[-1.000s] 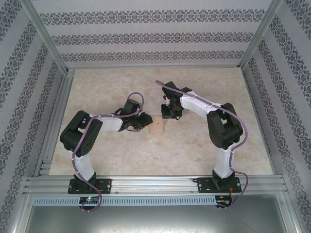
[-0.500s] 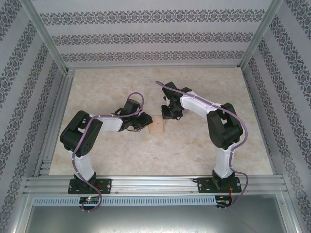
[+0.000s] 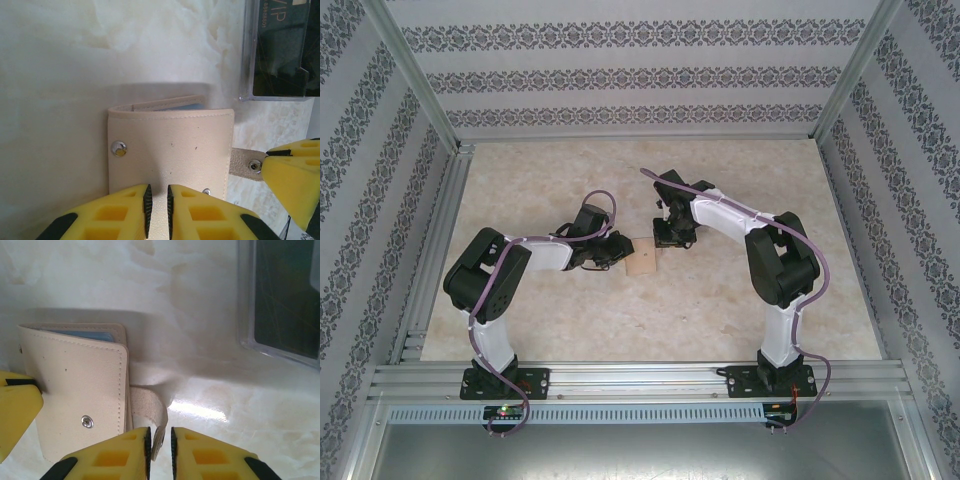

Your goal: Put the credit cards into the card holder

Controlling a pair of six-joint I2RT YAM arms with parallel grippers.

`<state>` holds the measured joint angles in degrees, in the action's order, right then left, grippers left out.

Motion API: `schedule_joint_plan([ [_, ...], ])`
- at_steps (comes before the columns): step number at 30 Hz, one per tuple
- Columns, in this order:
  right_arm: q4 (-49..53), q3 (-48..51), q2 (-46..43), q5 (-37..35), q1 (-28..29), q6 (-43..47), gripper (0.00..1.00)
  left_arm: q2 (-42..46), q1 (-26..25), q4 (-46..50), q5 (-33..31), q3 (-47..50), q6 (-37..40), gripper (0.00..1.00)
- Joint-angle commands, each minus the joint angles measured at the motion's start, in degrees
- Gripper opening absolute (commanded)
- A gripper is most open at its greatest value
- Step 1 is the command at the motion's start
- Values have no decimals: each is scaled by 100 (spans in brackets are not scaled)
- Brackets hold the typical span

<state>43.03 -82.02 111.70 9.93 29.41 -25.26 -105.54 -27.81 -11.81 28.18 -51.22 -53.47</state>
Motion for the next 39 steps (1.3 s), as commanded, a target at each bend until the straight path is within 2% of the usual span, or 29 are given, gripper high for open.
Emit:
schedule_joint_plan([
  [1, 150, 34, -14, 64, 65, 56, 19, -143, -102, 513, -327, 48, 21, 21],
  [9, 3, 26, -325, 107, 205, 191, 0, -158, -103, 500, -341, 54, 2, 21],
  [14, -255, 41, -444, 322, 447, 201, 0, -188, -102, 476, -327, 48, -14, 21],
  [20, -277, -51, -48, 487, 587, 203, 0, -195, -106, 494, -331, 16, 1, 21],
  [39, -405, -123, 385, 438, 537, 197, 0, -228, -104, 487, -349, 50, 4, 20],
])
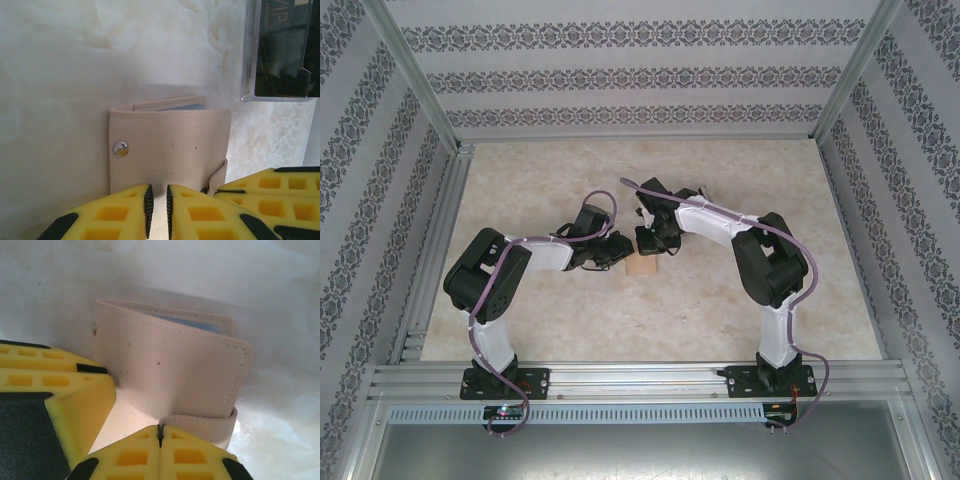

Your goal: Put the credit cards into the card holder

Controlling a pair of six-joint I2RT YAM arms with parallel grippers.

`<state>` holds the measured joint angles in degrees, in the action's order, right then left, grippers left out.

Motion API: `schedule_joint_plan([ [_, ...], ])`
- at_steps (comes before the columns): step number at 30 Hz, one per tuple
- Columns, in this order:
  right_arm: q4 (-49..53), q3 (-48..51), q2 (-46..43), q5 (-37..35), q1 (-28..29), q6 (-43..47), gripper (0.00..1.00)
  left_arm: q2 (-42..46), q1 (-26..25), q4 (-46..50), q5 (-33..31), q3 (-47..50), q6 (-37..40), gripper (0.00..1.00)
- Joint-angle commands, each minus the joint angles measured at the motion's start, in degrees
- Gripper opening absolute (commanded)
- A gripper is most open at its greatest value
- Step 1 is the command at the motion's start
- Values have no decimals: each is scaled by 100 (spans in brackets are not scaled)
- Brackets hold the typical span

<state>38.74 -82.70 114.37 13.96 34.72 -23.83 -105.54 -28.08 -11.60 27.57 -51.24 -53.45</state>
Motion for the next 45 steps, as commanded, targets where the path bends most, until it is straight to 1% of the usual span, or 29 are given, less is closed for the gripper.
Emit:
schedule_joint_plan([
  [1, 11, -58, 127, 37, 2, 37, 0, -229, -76, 465, -287, 55, 1, 20],
  [19, 494, -256, 632, -313, 55, 174, 0, -222, -77, 439, -323, 88, -12, 20],
  [23, 535, -297, 881, -430, 104, 181, 0, -244, -79, 414, -323, 95, -24, 20],
  [26, 523, -311, 1006, -375, 108, 186, 0, -207, -75, 413, -323, 114, -26, 20],
  [29, 427, -265, 790, -347, 107, 181, 0, -35, -74, 461, -436, 152, 89, 20],
  [30, 415, -269, 688, -373, 106, 193, 0, 55, -73, 510, -509, 153, 146, 22],
  [32, 432, -338, 424, -423, 108, 260, 8, 318, -63, 658, -725, 154, 319, 28],
  [33, 428, -352, 305, -433, 110, 308, 11, 446, -43, 755, -837, 141, 407, 30],
  [35, 377, -361, -27, -496, 105, 409, 26, 733, 5, 1054, -1134, 89, 669, 32],
  [37, 298, -312, -355, -588, 82, 524, 30, 1020, 100, 1350, -1377, 48, 903, 35],
  [38, 224, -251, -550, -653, 74, 589, 34, 1197, 164, 1480, -1500, 52, 1021, 36],
  [40, 83, -103, -937, -768, 23, 717, 36, 1567, 295, 1676, -1778, 86, 1236, 39],
  [43, -216, 250, -1607, -1023, -94, 914, 41, 2220, 509, 2013, -2344, 155, 1601, 41],
  [45, -488, 619, -2079, -1296, -193, 1043, 44, 2646, 636, 2233, -2810, 202, 1813, 48],
])
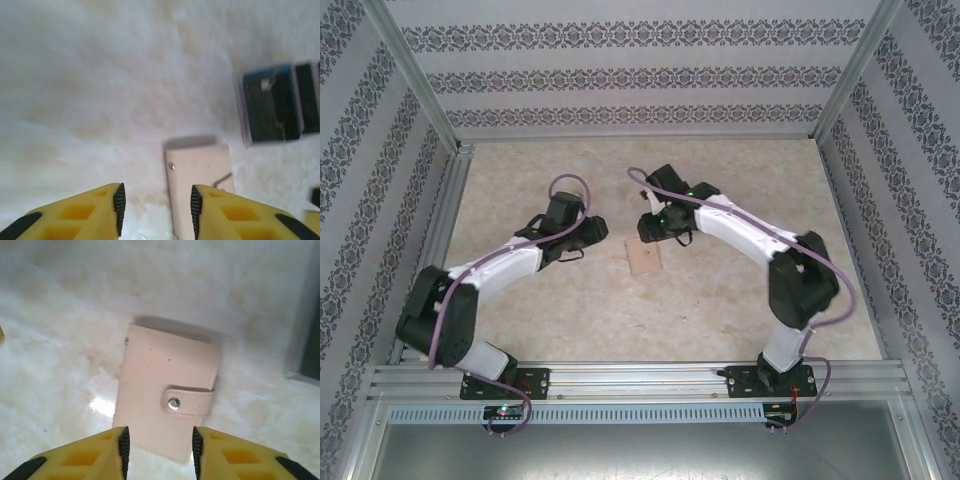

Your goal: Put the credit cards into the card holder

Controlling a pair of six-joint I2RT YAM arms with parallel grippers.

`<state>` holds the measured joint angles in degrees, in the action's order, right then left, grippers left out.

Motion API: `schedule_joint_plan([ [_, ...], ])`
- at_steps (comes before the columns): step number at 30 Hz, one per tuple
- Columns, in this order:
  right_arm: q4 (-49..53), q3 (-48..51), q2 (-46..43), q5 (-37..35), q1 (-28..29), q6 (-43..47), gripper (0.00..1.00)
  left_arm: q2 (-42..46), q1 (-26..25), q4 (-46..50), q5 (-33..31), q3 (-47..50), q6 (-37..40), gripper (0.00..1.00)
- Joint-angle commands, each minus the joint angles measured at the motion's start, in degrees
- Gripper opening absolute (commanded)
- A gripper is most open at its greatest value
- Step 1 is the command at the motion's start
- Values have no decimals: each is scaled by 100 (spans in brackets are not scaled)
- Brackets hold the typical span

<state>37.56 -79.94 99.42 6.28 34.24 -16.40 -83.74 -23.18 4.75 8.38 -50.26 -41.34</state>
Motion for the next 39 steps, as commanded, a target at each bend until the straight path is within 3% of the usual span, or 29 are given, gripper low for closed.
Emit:
schedule_joint_plan([
  [1, -541, 541, -871, -663, -235, 363, 46, 680, 231, 703, -1097, 128, 720, 51],
  [7, -1939, 2168, -2733, -1723, -898, 490, 60, 1444, 994, 971, -1661, 381, 1040, 62],
  [13, -3400, 3914, -4179, -1848, -2451, -3, 79, 1711, 1555, 790, -2621, 804, 1179, 75],
  [15, -4213, 4585, -4386, -2256, -2816, -112, 92, 1795, 1709, 553, -2988, 1033, 1211, 78],
  [16, -4699, 4922, -4438, -2676, -2907, -134, 98, 1847, 1793, 338, -3142, 1195, 1229, 86],
  [18, -5495, 5436, -4403, -2965, -3077, 117, 98, 1971, 1950, -276, -3351, 1590, 1318, 100],
  [20, -5878, 5664, -4188, -3177, -3228, 140, 98, 2083, 2058, -1163, -3551, 2126, 1495, 100],
  [25, -6696, 5987, -3377, -3205, -3301, 573, 98, 1842, 2268, -2953, -3174, 2793, 2739, 100],
  [28, -7388, 6250, -3075, -2952, -3314, 774, 98, 1448, 2347, -3332, -2759, 2786, 3071, 100],
  [33, -8212, 6316, -2714, -2400, -3339, 1051, 98, 472, 2465, -4943, -2074, 3057, 3376, 99],
  [35, -8275, 6269, -2603, -2219, -3336, 1050, 98, 41, 2532, -5208, -1507, 2916, 3544, 100],
  [39, -9200, 6374, -1940, -1723, -3340, 1141, 98, -132, 2534, -4866, -718, 2657, 3829, 100],
])
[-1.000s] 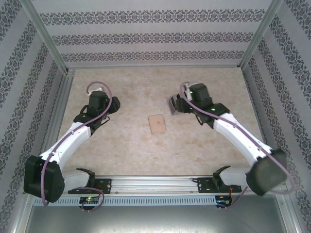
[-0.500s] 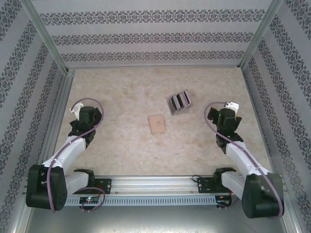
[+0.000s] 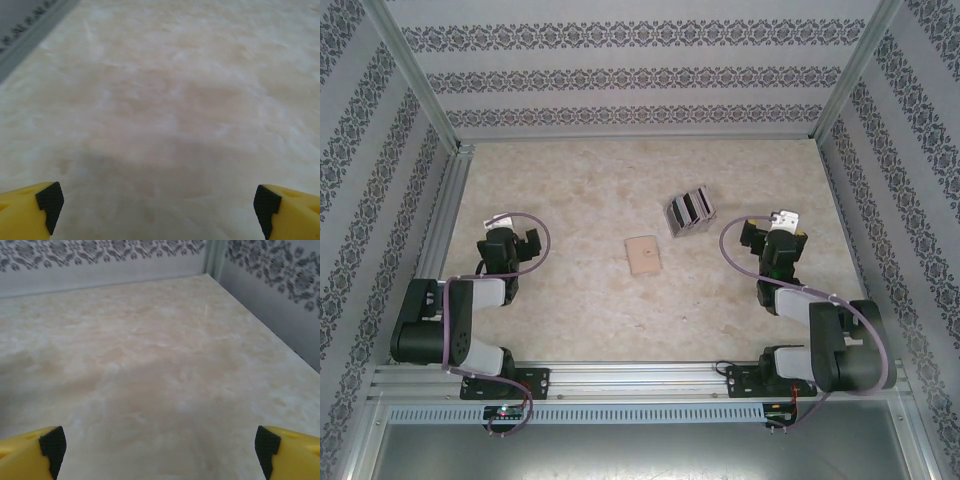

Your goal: Put the credit cards into the card holder

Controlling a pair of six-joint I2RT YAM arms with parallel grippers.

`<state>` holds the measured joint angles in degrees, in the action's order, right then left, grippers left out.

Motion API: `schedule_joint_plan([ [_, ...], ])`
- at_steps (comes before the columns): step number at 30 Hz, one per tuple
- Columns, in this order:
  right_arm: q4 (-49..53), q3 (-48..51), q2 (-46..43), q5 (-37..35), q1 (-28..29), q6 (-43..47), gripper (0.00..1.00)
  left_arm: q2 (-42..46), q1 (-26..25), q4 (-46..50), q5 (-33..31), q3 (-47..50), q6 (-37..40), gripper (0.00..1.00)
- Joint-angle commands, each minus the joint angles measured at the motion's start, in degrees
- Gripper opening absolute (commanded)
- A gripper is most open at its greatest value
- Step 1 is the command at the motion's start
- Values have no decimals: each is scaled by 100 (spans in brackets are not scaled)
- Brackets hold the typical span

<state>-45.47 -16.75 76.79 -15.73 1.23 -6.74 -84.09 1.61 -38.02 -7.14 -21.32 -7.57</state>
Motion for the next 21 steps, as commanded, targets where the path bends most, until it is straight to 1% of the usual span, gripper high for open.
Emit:
schedule_joint_plan([
  [1, -1047, 22, 507, 609, -49, 231, 98, -258, 51, -646, 1051, -289, 541, 100],
  [2, -984, -46, 627, 714, -40, 261, 98, -450, 42, -735, 1181, -346, 639, 100],
  [5, -900, -256, 960, 712, -32, 275, 98, -459, 2, -655, 1201, -372, 696, 100],
  [7, -645, -441, 905, 840, -23, 336, 98, -460, -9, -653, 1179, -373, 703, 100],
  [8, -760, -411, 947, 849, -23, 341, 98, -459, -11, -647, 1179, -373, 704, 100],
  [21, -691, -434, 918, 841, -22, 340, 98, -459, -55, -645, 1127, -377, 740, 100],
])
